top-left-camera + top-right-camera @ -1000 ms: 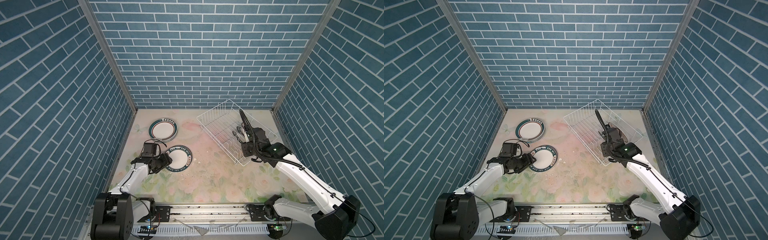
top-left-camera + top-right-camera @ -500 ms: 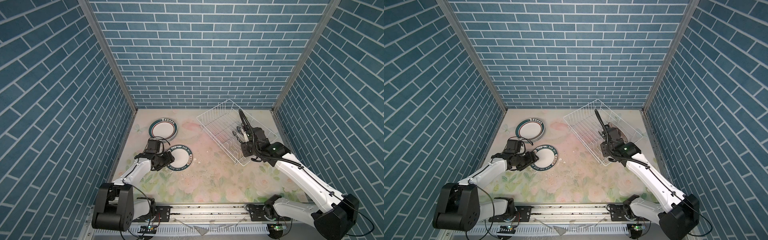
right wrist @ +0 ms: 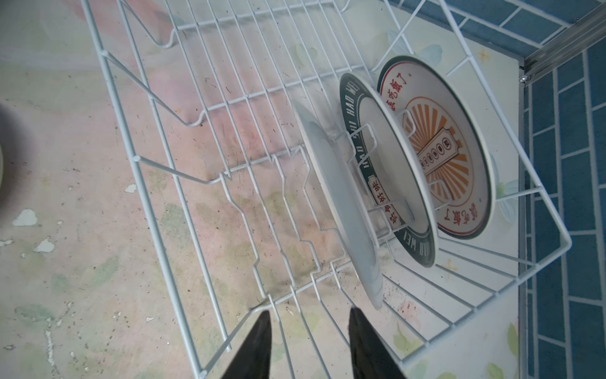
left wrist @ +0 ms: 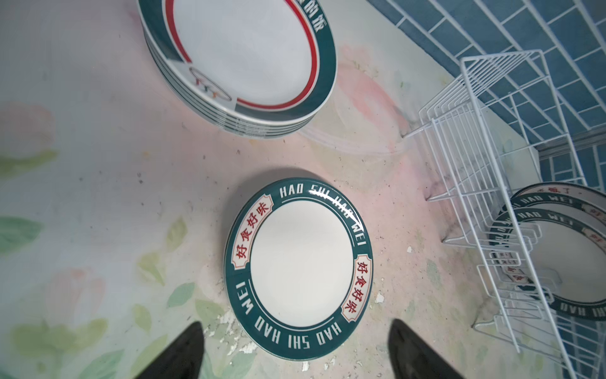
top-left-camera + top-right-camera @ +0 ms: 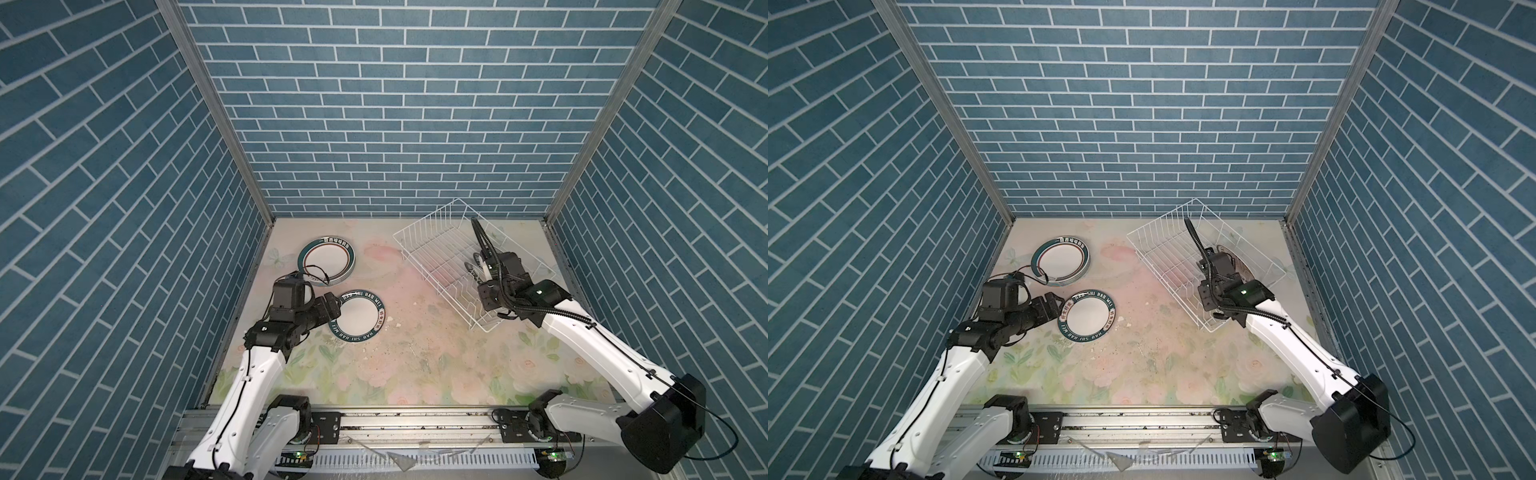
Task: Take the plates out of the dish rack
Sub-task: 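Withdraw the left gripper from the plate while right positions at the next rack plate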
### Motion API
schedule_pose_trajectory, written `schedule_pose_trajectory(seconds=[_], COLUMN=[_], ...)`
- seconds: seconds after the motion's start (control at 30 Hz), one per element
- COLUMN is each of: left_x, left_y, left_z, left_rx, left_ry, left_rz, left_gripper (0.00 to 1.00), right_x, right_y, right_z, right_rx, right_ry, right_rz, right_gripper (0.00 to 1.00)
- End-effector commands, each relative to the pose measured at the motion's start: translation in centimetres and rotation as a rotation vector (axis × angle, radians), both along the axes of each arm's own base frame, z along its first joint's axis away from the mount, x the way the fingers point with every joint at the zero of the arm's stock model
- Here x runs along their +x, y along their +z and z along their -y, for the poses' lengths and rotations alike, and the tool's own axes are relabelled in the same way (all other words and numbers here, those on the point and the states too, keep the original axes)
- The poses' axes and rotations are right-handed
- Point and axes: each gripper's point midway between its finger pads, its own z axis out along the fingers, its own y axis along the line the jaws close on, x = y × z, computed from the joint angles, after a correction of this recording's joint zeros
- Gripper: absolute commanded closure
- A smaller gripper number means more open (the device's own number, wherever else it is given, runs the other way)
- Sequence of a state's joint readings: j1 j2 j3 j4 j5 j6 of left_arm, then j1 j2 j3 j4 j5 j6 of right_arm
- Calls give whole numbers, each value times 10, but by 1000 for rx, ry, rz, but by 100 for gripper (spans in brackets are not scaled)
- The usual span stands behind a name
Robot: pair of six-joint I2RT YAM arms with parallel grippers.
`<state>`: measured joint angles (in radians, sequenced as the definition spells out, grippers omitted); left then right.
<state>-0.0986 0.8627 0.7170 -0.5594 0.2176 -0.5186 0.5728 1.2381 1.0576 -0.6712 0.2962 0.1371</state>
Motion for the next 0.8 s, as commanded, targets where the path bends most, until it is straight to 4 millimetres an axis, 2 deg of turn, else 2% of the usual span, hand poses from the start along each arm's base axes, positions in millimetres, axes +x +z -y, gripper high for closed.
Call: schedule_pose_trajectory(seconds=[0.0, 0.2, 0.43, 0.6, 0.77], left_x=[0, 2, -1, 0, 0], left_y=[13, 22, 25, 26, 29], left_z=[-7, -10, -14, -13, -13], left_rx=[51, 63, 67, 46, 37], left_ry=[8, 21, 45, 57, 61], left_rz=[30, 56, 83, 95, 109], left_gripper=[1, 1, 1, 1, 1], right_x=[20, 35, 28, 29, 42], right_y=[15, 13, 22, 18, 8], right_z=[-1, 0, -2, -2, 2], right_rx=[-65, -133, -98, -120, -189], right_ry=[13, -9, 23, 35, 17], right_rz=[43, 42, 61, 49, 53], right_gripper=[60, 60, 61, 62, 62])
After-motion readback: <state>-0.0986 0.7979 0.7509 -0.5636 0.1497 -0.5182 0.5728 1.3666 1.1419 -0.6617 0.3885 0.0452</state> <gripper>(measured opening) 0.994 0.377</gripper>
